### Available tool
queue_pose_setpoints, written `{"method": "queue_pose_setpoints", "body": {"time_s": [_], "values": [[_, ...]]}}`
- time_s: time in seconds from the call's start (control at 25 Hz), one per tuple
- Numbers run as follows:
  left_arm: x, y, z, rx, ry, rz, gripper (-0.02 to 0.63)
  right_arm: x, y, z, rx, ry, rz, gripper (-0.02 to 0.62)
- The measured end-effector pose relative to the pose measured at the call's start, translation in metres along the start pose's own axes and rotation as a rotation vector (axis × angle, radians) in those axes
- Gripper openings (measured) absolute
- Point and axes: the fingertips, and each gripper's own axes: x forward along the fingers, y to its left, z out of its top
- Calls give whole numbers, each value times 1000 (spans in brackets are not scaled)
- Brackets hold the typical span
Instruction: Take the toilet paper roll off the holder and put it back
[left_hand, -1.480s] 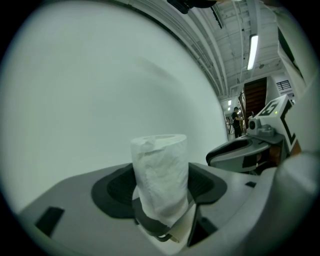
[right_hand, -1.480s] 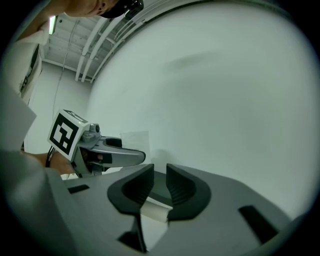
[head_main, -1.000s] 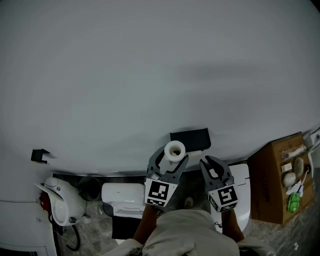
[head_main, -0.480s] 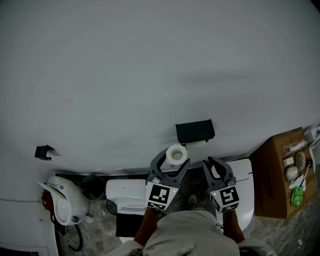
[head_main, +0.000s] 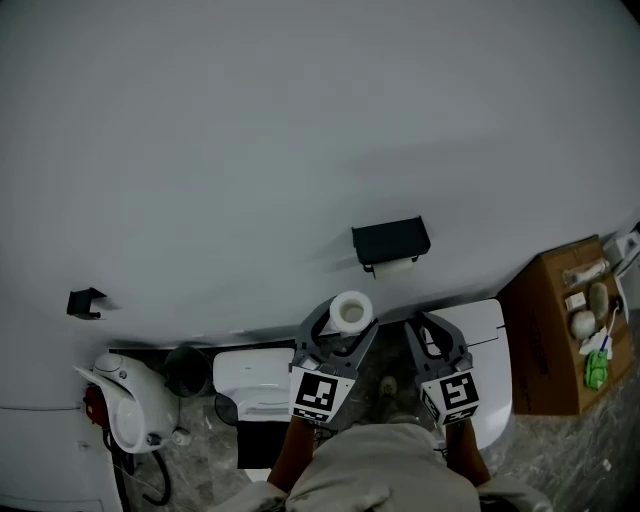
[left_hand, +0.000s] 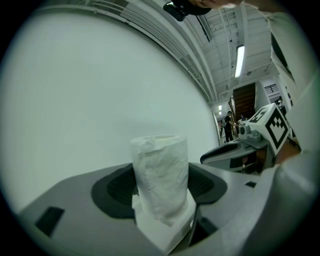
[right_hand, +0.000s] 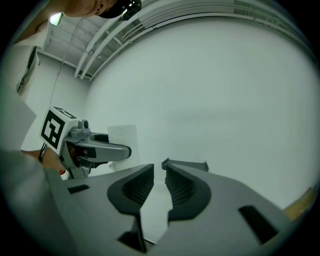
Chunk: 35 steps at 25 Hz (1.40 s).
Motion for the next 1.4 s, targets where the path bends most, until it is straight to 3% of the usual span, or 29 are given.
{"method": "queue_pose_setpoints", "body": {"time_s": [0.68, 1.4], "values": [[1, -9, 0, -7, -8, -16, 313, -9, -3, 1, -5, 0, -14, 74], [94, 22, 7, 3, -9, 12, 313, 50, -71, 6, 12, -7, 17, 74]]}}
